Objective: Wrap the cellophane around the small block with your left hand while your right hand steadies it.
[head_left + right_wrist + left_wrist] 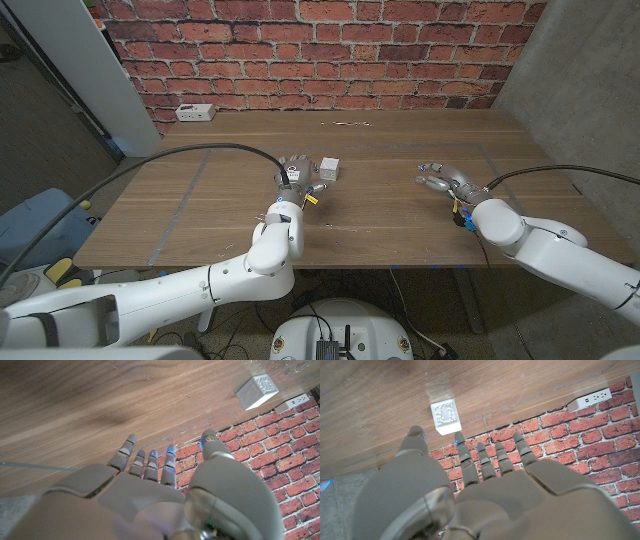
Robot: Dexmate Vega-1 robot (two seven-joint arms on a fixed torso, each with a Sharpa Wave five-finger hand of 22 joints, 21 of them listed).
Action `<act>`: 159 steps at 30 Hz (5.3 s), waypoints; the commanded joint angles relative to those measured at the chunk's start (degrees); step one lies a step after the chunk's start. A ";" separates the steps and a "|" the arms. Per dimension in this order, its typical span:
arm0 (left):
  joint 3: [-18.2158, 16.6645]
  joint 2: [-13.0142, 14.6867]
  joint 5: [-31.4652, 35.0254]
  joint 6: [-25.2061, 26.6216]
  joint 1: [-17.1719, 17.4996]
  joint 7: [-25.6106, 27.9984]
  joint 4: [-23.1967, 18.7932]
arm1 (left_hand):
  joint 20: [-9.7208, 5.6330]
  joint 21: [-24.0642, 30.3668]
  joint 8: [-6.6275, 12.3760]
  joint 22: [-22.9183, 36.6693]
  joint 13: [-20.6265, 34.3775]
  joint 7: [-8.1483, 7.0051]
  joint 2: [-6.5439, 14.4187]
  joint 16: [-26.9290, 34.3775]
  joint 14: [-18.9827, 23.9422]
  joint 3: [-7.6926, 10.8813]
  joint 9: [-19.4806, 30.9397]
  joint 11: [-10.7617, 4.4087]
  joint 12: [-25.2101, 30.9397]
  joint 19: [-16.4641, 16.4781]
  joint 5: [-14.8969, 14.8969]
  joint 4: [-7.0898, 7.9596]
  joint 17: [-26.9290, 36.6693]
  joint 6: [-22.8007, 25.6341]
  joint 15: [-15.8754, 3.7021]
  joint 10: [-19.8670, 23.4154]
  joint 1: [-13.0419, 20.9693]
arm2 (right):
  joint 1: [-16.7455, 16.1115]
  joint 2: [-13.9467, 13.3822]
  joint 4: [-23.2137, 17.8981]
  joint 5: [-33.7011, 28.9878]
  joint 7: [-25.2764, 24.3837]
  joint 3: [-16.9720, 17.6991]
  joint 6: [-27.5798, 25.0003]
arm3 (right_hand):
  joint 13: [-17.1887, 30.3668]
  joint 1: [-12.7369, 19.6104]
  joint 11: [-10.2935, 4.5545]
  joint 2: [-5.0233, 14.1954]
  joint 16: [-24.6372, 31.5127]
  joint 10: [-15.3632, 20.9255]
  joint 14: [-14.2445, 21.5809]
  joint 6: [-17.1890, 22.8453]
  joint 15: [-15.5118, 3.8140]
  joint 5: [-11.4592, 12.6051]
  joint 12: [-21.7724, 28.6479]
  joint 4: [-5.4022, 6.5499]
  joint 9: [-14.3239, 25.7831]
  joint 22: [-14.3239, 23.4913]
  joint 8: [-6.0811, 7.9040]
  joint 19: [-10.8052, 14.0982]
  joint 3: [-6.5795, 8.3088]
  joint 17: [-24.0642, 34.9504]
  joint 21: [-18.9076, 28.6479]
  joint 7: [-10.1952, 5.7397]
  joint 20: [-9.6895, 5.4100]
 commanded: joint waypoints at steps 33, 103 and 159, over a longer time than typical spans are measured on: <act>-12.34 -1.70 51.69 -12.39 16.48 -60.04 -5.85 | 1.09 -5.05 -1.74 0.00 -0.29 -3.78 -4.67 -0.84 -8.26 -3.46 1.43 1.46 -3.94 -5.71 3.09 -0.14 0.02 -3.61 3.77 -8.38 2.64 | 2.82 -2.40 -14.48 -5.39 -0.16 -7.98 -25.24 | 0.47 9.12 -4.06 -5.29 -1.24 -5.23 -3.65 2.03 -1.68 1.87 -1.81 1.49 0.70 0.33 -1.23 -0.82 -1.59 0.57 -0.94 -4.68 -2.29; -35.14 -32.76 97.13 -40.99 33.31 -81.89 12.34 | 1.01 -12.70 2.48 -0.06 -1.40 -4.45 9.44 0.58 -15.18 -2.53 4.49 0.73 -0.02 -5.20 -1.01 0.81 -0.61 -6.89 3.50 -12.92 17.13 | 29.52 -4.68 -18.20 -1.33 12.29 -30.71 -42.66 | 0.61 18.54 -5.20 -1.33 -0.09 -25.30 -18.62 -12.82 0.66 3.29 -0.52 4.02 3.25 0.25 -1.79 -14.38 -8.47 1.12 -0.72 -11.47 -0.60; -42.38 -23.48 57.43 -36.90 44.49 -64.23 -15.92 | 1.16 -14.69 -4.04 0.40 -0.70 -2.86 2.03 -0.95 -11.59 -12.84 2.47 2.05 -4.54 -4.70 0.91 3.23 -0.09 -4.45 4.67 -10.36 5.00 | 23.60 -3.31 -19.40 -2.87 6.81 -27.19 -40.15 | 0.48 17.31 -5.53 0.88 0.25 -22.54 -15.71 -10.27 0.23 2.05 -0.32 5.09 3.49 0.23 -1.06 -11.18 -10.61 0.98 -0.37 -11.42 -0.69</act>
